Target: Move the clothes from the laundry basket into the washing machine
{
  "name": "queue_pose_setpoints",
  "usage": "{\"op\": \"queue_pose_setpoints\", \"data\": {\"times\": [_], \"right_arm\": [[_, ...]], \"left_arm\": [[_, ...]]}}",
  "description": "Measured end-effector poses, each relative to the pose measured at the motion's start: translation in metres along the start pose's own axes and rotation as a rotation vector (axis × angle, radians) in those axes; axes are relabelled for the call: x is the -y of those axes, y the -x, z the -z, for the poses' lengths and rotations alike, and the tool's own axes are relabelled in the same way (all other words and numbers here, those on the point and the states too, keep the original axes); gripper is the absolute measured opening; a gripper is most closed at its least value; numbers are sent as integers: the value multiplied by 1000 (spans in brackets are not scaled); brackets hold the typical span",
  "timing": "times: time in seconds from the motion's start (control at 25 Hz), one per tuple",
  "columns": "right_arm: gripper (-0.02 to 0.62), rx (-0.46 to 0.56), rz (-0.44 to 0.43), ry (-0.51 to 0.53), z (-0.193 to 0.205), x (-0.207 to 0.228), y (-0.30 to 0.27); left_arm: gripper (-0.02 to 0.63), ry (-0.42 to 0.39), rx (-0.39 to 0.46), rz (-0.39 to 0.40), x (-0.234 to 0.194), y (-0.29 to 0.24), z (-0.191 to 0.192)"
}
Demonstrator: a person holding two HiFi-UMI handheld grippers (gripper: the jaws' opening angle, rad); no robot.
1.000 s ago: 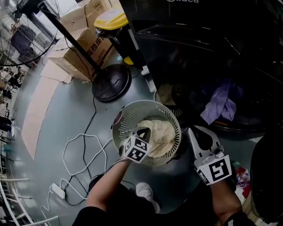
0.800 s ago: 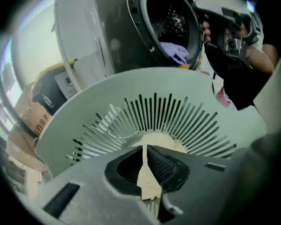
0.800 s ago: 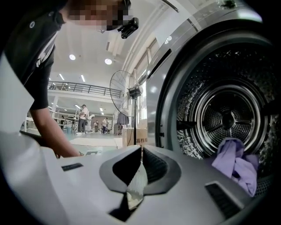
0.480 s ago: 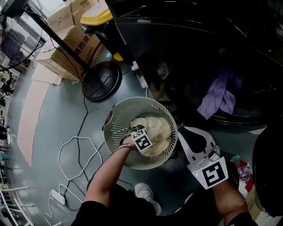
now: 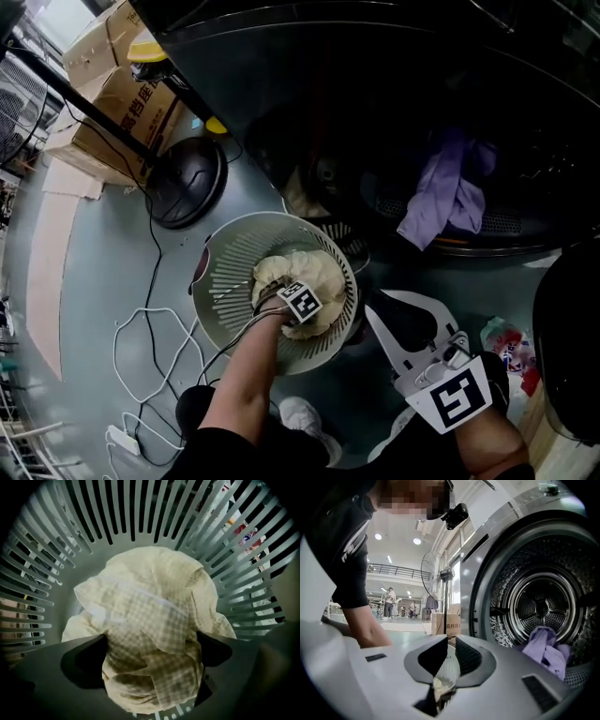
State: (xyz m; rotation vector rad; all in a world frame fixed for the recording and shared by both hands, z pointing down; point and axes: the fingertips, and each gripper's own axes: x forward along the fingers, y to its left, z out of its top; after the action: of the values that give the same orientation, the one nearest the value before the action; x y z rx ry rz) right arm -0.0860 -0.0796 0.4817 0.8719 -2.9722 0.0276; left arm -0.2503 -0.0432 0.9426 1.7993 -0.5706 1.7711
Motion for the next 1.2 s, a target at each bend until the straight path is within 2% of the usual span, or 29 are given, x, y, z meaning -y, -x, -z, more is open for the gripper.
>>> {"op": "queue_pose_setpoints", "data": {"times": [0.16, 0.56, 0.64, 0.72, 0.8, 0.92, 1.04, 1.12, 1.2], "right_arm": [[41, -10, 20, -6, 0, 4, 7], [41, -42, 26, 22, 6, 2, 16], [41, -43, 24, 31, 6, 1, 17], [41, -48, 22, 39, 7, 1, 19], [41, -51, 20, 44, 9, 2, 20], [41, -55, 15, 58, 12, 2, 21], [40, -53, 8, 94, 13, 4, 21], [40, -53, 4, 118, 15, 6, 21], [40, -51, 3, 132, 18, 9, 20]], "left_arm": [[563, -42, -21, -13, -3, -15, 0], [554, -63, 3, -41, -7, -13, -2], [438, -77, 6, -59, -12, -8, -2], [276, -86, 6, -67, -12, -2, -4], [179, -82, 11, -50, -9, 4, -6], [143, -71, 58, -24, -4, 23, -13], [135, -90, 127, -50, -8, 57, -29], [135, -144, 172, -88, -13, 86, -40], [133, -236, 208, -142, -15, 116, -44]]}}
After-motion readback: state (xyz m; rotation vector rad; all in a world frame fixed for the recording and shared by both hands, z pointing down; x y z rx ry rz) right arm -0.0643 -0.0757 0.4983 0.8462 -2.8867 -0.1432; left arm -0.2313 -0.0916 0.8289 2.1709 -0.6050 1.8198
